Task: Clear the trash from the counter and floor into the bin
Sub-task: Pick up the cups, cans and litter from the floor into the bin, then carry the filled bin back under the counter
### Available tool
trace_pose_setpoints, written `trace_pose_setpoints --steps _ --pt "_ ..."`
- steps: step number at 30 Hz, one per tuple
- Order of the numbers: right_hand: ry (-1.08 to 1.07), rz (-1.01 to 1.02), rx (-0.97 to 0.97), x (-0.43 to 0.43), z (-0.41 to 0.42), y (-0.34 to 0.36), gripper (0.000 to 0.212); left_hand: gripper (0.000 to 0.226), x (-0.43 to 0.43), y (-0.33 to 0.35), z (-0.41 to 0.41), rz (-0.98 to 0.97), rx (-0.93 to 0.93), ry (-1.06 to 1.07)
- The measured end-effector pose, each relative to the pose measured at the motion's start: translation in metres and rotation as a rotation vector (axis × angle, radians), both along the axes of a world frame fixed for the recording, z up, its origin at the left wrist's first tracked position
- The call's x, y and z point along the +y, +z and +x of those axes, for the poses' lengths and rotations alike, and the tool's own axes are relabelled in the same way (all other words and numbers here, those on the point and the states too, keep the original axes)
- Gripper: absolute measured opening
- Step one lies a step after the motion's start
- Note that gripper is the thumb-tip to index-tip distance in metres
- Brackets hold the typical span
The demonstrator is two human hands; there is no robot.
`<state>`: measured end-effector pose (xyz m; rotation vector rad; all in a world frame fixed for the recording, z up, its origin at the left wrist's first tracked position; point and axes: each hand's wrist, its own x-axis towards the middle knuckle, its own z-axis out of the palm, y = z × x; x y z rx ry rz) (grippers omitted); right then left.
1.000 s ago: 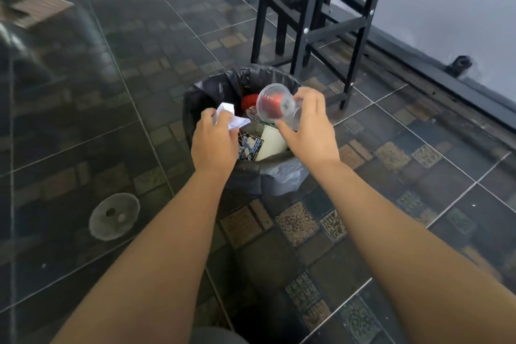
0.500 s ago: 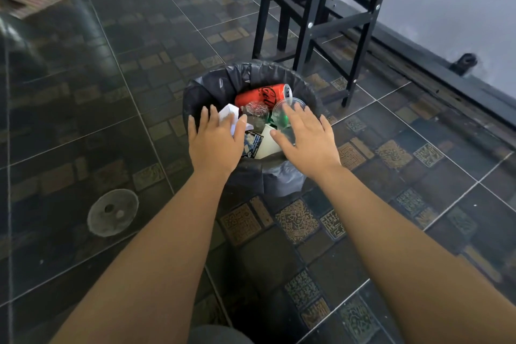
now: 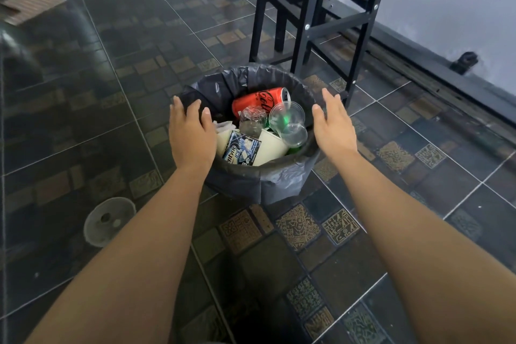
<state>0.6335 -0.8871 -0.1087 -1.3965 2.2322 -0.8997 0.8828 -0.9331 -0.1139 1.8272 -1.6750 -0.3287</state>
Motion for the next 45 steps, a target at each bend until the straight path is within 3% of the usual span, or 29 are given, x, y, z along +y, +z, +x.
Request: trace_pose_setpoints --steps 5,20,29,36,45 --pt "-0.002 0.072 -0.202 -0.018 0.001 -0.002 0.049 0.040 -0.008 -0.005 0.000 0.159 0.190 0.074" --pt "-0.037 -0.031 -0.531 -0.016 0.012 -0.016 0.050 0.046 -0.002 -0.015 0.001 0.146 0.653 0.117" --pt "-0.150 -0.079 -0.683 0.043 0.002 -0.003 0.051 0.048 0.039 0.005 -0.019 0.188 0.662 0.037" --pt "-0.296 0.038 -0.639 0.125 -0.034 0.102 0.051 0.047 0.097 0.104 -0.061 0.338 0.642 -0.006" --pt "-0.485 0.014 -0.628 0.224 -0.081 0.318 0.050 0.047 0.161 0.306 -0.121 0.451 0.625 -0.129"
